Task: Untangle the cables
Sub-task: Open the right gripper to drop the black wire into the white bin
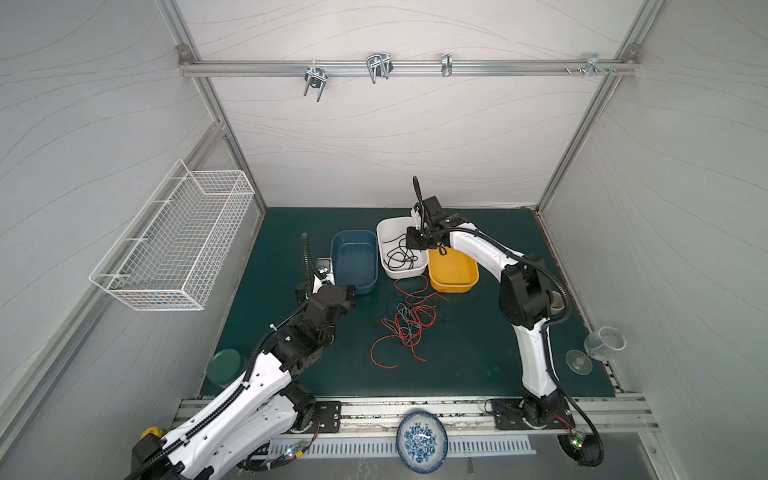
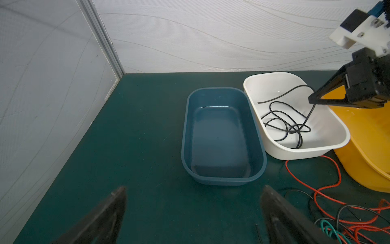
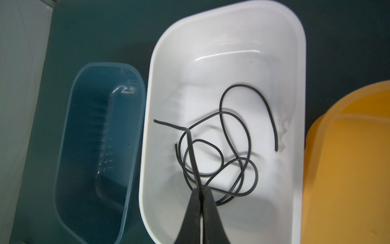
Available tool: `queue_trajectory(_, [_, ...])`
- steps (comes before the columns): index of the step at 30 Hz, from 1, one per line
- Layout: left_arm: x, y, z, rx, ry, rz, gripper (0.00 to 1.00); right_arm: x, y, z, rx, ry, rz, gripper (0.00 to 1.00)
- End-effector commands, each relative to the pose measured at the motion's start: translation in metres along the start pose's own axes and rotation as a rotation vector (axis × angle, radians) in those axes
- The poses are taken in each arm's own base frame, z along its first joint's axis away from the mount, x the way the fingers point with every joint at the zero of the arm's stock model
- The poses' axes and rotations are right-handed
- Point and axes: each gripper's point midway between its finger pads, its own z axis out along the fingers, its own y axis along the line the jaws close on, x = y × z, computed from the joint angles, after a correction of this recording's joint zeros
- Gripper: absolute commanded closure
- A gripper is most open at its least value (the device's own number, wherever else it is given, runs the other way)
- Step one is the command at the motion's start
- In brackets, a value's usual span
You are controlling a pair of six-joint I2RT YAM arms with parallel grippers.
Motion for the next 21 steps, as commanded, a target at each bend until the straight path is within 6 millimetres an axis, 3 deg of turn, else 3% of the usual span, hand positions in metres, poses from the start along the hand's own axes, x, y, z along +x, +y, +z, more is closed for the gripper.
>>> queue_trajectory(1, [-0.02,-0.003,-0.003,0.017,-0.048,-0.055,0.0,0.012,-0.017,0.019,0.055,0.03,0.039,1.0])
queue_trajectory(6, [-0.019,-0.004,-0.002,0.024,-0.043,-0.054,0.0,0.026,-0.022,0.031,0.074,0.103,0.051,1.0])
queue_trajectory(10, [-0.019,-0.005,-0.002,0.026,-0.041,-0.053,0.0,0.03,-0.018,0.029,0.056,0.124,0.045,1.0])
queue_trajectory(14, [-0.018,-0.005,-0.002,0.029,-0.04,-0.051,0.0,0.026,-0.018,0.02,0.063,0.115,0.042,0.86])
queue_trajectory(21, [-0.017,-0.007,-0.001,0.033,-0.034,-0.048,0.0,0.014,-0.01,-0.008,0.063,0.072,0.024,0.72])
